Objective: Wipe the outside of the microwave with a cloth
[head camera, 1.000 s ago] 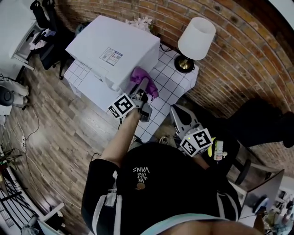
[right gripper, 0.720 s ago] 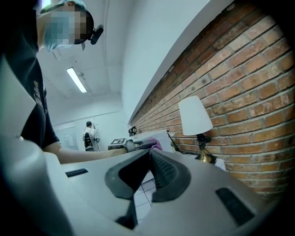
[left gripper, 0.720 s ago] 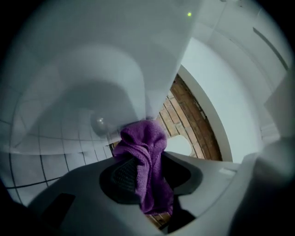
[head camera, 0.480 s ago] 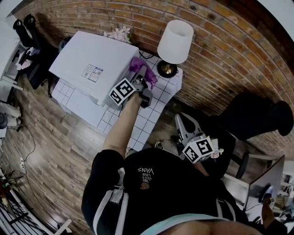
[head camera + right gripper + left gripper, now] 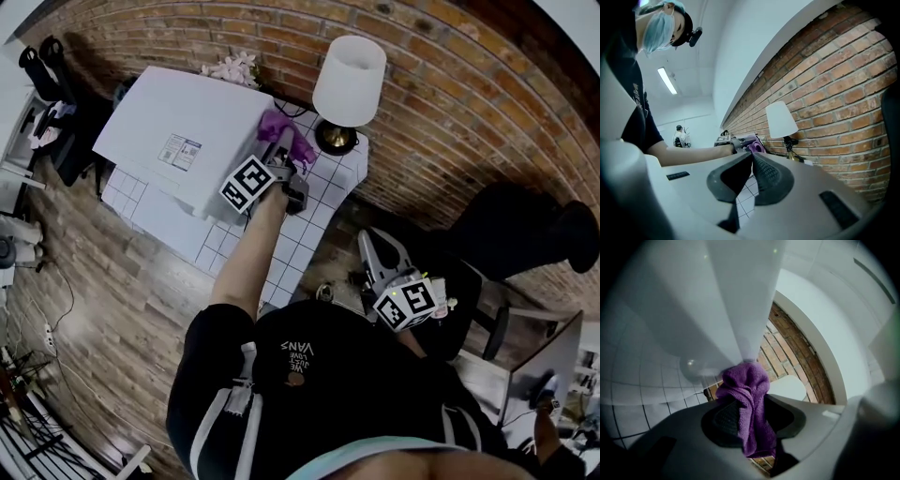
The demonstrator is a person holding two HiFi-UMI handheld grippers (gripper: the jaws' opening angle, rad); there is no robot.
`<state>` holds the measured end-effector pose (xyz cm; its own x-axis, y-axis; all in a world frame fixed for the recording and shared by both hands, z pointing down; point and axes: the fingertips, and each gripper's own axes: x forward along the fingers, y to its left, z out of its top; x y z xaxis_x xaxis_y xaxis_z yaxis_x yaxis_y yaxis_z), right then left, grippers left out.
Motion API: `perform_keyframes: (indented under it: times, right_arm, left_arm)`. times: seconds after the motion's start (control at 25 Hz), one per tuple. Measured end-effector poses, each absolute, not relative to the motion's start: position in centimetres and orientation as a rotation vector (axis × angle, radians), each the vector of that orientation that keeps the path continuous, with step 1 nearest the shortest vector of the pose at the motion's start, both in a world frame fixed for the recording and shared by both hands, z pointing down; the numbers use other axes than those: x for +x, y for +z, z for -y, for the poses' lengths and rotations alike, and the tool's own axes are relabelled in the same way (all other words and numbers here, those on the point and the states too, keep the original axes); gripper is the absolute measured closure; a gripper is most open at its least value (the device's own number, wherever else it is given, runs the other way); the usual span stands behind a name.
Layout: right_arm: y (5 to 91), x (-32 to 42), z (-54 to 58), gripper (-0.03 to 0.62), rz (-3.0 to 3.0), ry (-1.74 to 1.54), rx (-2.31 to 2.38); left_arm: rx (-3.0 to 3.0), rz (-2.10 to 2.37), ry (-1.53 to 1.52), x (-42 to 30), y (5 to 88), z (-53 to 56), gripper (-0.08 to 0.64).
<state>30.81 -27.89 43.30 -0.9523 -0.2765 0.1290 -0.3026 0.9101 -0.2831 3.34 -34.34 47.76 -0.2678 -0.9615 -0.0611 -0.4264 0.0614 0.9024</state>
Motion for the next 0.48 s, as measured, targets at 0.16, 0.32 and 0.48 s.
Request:
perform_keyframes:
  times: [0.16, 0.32, 0.48]
  right_arm:
    - [43.2, 29.2, 26.8, 0.588, 3.008, 0.459, 0.34]
    - [43.6, 27.4, 25.2, 0.588, 3.012, 0.453, 0.203]
    - [43.9, 25.7, 23.1, 0.588, 3.002, 0.459, 0.074]
  left_arm:
    - [1.369, 1.771, -1.198, 4.3, 47.8, 31.5, 0.419]
    - [1.33, 1.79, -1.241, 5.3, 48.3, 27.1, 0.419]
    - [1.263, 1.813, -1.274, 6.8, 49.7, 21.9, 0.419]
